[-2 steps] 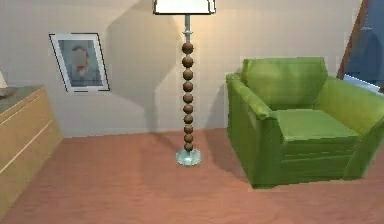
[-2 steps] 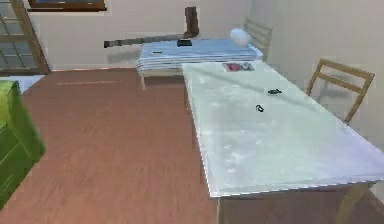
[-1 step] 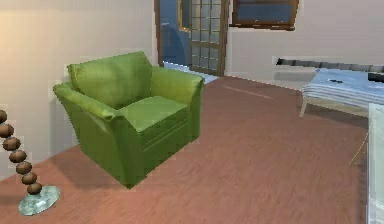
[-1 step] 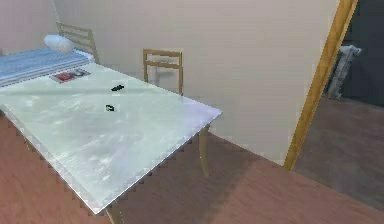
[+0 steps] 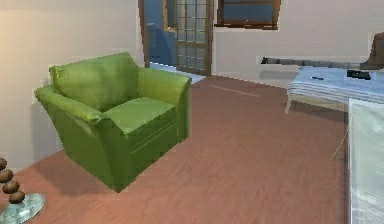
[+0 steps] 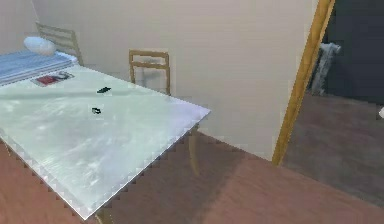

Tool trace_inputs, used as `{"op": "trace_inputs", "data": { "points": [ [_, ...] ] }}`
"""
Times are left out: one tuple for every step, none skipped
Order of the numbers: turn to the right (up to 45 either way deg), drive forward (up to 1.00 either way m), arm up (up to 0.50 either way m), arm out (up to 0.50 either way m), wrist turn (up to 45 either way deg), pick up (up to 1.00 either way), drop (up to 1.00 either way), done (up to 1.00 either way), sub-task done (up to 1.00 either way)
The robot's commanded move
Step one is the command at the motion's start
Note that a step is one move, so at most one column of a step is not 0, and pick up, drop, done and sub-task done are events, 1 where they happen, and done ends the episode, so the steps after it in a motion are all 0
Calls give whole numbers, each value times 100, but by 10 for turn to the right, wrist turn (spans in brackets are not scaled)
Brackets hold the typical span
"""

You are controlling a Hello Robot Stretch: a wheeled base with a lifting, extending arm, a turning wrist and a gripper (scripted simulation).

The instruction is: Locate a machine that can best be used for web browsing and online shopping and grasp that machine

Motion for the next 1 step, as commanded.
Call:
{"op": "trace_inputs", "data": {
  "points": [
    [0,40,0,0,0,0,0,0,0]
  ]
}}
